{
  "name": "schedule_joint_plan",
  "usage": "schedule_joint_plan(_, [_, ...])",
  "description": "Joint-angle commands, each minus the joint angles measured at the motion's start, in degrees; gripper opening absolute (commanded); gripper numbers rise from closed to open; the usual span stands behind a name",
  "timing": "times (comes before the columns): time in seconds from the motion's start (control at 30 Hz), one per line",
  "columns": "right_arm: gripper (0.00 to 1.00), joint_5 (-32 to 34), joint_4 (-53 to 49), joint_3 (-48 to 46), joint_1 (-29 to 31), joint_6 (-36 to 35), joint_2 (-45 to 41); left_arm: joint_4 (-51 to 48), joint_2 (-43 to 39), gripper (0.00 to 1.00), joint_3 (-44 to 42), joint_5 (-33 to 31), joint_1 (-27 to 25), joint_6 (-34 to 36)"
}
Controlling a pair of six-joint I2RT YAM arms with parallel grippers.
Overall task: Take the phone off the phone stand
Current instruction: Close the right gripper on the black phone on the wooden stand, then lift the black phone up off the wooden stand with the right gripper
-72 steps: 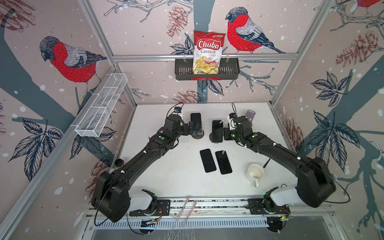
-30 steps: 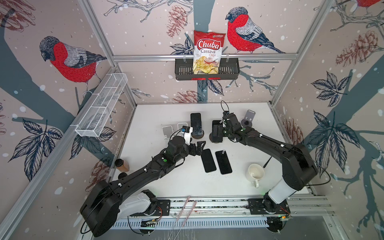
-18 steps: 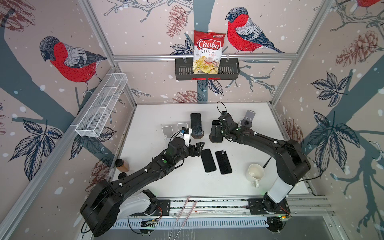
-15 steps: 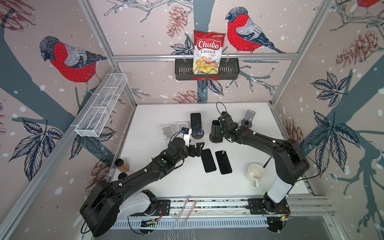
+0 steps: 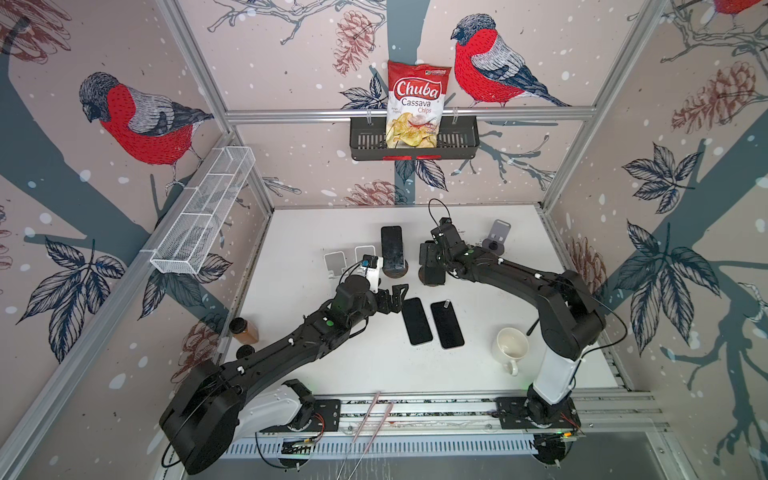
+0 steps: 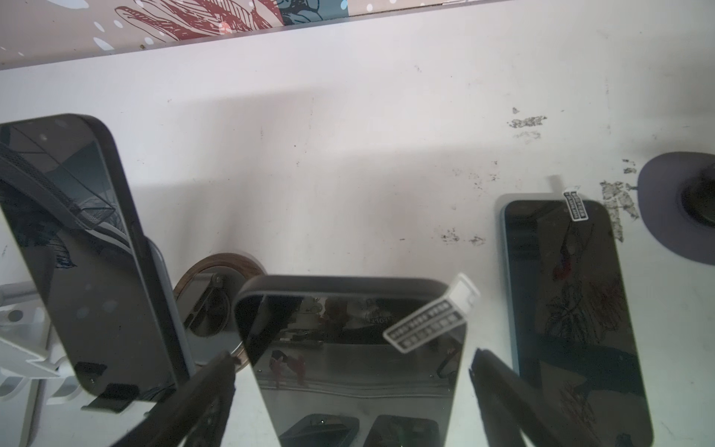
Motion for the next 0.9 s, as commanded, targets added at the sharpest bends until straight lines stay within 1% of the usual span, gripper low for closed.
schedule_joint_plan(0.0, [0.96,1.12,0.24,0.53,0.09,0.71,0.59,1.02,-0.08,0.96,0.03,-0.57,-0.05,0.25])
schedule_joint_plan(0.2, [0.92,0.83,0.60,0.01,0.18,1.14,0.70,1.21,0.28,0.96,0.03,-0.53,-0.05,0.32])
schedule_joint_plan(0.47, [0.91,1.41,0.24,-1.02,1.06,1.40,0.35,1.34,0.44,0.96,-0.08,-0.24,-0.05,0.32])
schedule_joint_plan(0.87, [0.87,1.67,0.07,-1.49,1.37,1.40,0.78,1.06,0.37,0.96,-0.18,-0.27,-0.05,0.43])
